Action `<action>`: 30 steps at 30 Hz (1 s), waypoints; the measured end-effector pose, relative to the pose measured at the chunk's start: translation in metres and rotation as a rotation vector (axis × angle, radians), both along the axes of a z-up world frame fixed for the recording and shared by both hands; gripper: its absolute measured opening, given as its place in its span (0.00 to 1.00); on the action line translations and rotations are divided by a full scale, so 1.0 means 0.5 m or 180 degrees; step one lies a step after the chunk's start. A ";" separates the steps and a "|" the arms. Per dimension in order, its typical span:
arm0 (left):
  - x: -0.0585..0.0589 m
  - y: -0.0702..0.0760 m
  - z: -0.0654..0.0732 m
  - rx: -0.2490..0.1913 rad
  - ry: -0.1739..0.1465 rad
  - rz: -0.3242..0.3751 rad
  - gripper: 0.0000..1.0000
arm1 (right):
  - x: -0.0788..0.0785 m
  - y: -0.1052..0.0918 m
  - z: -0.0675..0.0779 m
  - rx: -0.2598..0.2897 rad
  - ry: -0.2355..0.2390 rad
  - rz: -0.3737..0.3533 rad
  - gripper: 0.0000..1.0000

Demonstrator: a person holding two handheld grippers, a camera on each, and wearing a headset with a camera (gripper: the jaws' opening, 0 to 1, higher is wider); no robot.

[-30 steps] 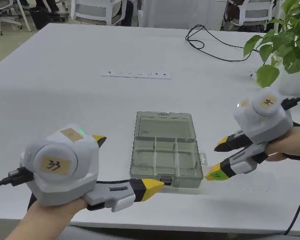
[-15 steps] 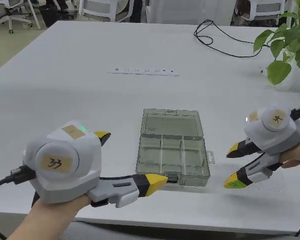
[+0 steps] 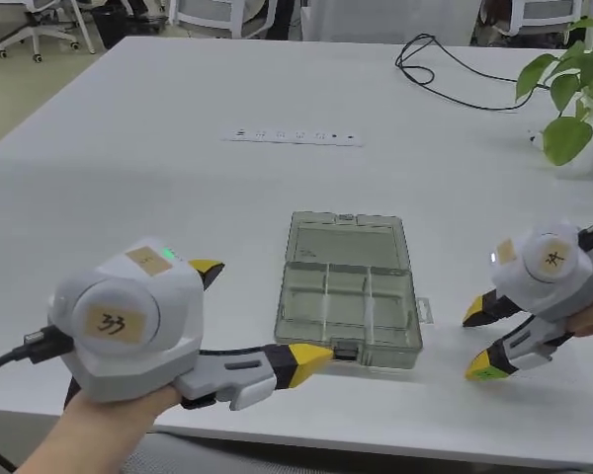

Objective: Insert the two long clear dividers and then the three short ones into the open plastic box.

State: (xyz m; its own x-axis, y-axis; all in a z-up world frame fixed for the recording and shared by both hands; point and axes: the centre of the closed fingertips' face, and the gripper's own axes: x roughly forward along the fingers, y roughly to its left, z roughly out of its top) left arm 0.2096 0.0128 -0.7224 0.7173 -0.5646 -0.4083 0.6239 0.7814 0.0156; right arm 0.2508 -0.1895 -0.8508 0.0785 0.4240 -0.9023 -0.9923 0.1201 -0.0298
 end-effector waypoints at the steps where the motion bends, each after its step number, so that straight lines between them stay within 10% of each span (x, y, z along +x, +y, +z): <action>1: 0.000 0.001 0.001 0.0000 -0.0001 0.0001 0.89 | -0.002 0.002 0.001 0.0000 0.0008 0.0009 0.40; 19: -0.008 -0.002 0.005 -0.0005 -0.0013 -0.0028 0.86 | -0.009 0.005 0.008 0.0075 -0.0049 -0.0114 0.32; 30: -0.009 -0.002 0.003 -0.0112 0.0063 0.0015 0.80 | 0.021 -0.001 0.041 0.0280 -0.0458 -0.0416 0.32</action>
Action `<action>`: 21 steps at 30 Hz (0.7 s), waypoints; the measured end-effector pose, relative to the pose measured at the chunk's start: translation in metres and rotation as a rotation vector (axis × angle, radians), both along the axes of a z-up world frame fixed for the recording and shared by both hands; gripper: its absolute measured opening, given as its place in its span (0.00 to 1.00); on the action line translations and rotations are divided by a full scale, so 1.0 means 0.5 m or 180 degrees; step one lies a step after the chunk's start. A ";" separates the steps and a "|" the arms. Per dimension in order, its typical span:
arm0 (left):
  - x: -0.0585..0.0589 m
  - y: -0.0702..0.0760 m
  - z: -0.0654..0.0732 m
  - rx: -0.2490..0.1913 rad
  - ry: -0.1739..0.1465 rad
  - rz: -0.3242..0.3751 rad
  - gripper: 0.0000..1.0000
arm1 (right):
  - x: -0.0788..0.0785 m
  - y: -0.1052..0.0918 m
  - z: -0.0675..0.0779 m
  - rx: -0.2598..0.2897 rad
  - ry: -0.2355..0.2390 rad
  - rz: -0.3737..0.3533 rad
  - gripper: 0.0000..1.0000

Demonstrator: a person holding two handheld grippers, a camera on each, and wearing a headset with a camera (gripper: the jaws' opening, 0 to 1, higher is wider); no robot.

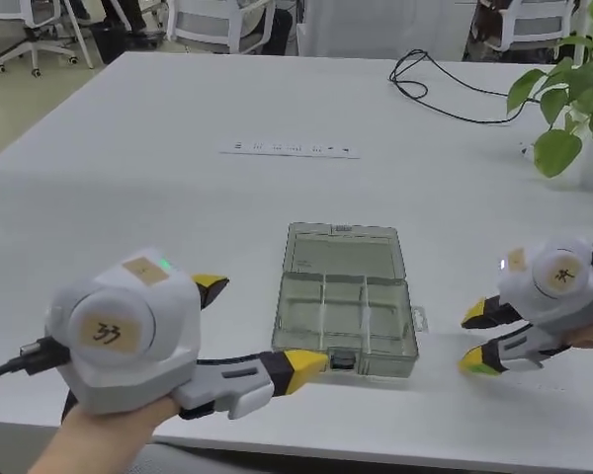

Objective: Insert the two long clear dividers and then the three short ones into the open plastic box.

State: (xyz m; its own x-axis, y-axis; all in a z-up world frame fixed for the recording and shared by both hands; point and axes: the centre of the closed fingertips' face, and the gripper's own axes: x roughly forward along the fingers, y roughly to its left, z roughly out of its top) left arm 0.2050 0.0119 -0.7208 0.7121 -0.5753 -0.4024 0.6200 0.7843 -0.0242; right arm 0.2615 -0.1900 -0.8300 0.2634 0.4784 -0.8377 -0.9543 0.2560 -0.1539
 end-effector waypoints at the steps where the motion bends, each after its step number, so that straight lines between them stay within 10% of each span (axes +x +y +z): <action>1: 0.001 -0.001 0.001 -0.0035 0.0009 0.0006 0.80 | 0.006 -0.003 0.007 0.0003 -0.0061 -0.0044 0.32; 21: 0.023 -0.042 0.017 -0.0656 0.0173 -0.0081 0.59 | 0.017 0.116 0.172 0.0377 -0.0938 0.0350 0.32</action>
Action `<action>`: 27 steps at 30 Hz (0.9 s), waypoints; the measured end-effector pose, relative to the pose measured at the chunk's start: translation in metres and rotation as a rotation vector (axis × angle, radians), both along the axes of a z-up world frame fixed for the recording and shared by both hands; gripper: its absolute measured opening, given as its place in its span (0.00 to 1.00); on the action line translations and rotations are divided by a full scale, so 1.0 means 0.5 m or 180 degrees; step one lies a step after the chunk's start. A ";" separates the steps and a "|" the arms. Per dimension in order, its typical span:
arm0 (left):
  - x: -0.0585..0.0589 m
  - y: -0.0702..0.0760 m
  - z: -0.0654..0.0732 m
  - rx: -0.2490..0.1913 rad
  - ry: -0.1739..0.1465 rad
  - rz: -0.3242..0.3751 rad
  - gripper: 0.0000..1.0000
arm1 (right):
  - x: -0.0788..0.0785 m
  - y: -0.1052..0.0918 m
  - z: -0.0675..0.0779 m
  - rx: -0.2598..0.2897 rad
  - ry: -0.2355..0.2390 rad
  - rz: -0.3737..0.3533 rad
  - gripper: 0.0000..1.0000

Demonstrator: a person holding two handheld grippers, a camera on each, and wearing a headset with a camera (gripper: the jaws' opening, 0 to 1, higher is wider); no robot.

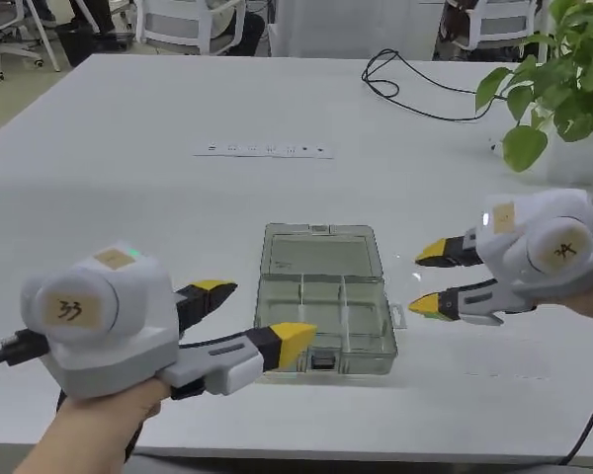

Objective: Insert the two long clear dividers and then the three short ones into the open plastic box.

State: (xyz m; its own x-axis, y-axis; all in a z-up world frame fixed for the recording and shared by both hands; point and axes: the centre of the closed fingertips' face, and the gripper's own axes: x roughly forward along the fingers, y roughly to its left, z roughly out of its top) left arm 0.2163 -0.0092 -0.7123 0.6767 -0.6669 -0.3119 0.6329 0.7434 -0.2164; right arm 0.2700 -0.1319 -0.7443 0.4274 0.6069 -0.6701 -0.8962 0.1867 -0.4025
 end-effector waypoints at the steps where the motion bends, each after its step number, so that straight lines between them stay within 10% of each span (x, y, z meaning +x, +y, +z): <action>1: 0.000 -0.002 0.001 -0.0023 0.0003 -0.0012 0.57 | -0.002 0.009 0.005 0.0016 -0.0036 0.0034 0.32; 27: -0.001 -0.022 0.026 -0.0679 0.0192 -0.0072 0.19 | -0.072 0.194 0.072 0.0361 -0.0384 0.0683 0.32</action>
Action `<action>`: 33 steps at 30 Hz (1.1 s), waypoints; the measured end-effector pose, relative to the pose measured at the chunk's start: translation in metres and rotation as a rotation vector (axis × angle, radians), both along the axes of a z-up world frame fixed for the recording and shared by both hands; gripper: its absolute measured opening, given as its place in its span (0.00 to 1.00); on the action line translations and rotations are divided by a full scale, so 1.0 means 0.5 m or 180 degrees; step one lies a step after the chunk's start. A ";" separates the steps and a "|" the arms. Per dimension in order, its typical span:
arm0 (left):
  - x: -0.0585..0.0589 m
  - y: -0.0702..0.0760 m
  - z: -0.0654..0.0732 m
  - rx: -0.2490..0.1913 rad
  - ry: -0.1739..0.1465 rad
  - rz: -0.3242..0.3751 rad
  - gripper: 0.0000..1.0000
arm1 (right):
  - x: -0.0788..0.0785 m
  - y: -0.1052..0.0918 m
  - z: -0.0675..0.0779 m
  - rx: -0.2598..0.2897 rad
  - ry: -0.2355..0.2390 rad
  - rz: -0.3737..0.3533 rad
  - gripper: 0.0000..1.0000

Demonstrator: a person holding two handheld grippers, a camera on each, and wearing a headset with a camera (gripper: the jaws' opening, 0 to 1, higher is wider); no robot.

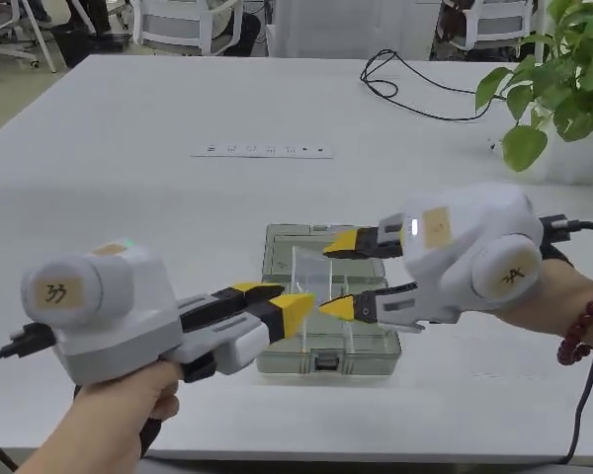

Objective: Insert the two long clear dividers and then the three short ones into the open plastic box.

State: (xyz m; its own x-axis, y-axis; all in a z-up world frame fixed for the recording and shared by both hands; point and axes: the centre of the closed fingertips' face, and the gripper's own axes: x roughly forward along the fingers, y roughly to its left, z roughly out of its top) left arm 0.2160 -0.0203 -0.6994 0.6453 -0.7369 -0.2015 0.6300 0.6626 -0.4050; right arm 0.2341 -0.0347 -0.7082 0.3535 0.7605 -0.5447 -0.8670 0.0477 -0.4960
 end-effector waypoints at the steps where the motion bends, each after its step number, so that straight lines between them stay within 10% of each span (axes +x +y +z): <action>1: 0.000 0.001 0.000 -0.0001 0.0001 0.0005 0.17 | -0.003 0.003 -0.001 -0.0027 -0.0039 0.0026 0.32; 19: -0.012 0.006 0.002 -0.0148 0.0108 0.0062 0.00 | -0.020 0.030 0.016 0.0042 -0.0182 0.0058 0.32; 33: -0.011 0.000 -0.002 -0.0352 0.0515 0.0096 0.00 | -0.018 0.022 0.013 0.0053 -0.0220 -0.0127 0.33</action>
State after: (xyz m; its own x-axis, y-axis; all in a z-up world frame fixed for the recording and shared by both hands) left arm 0.2105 -0.0206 -0.7004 0.6331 -0.7412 -0.2233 0.5313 0.6259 -0.5709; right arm 0.2253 -0.0238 -0.7016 0.4201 0.7538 -0.5053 -0.8279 0.0903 -0.5536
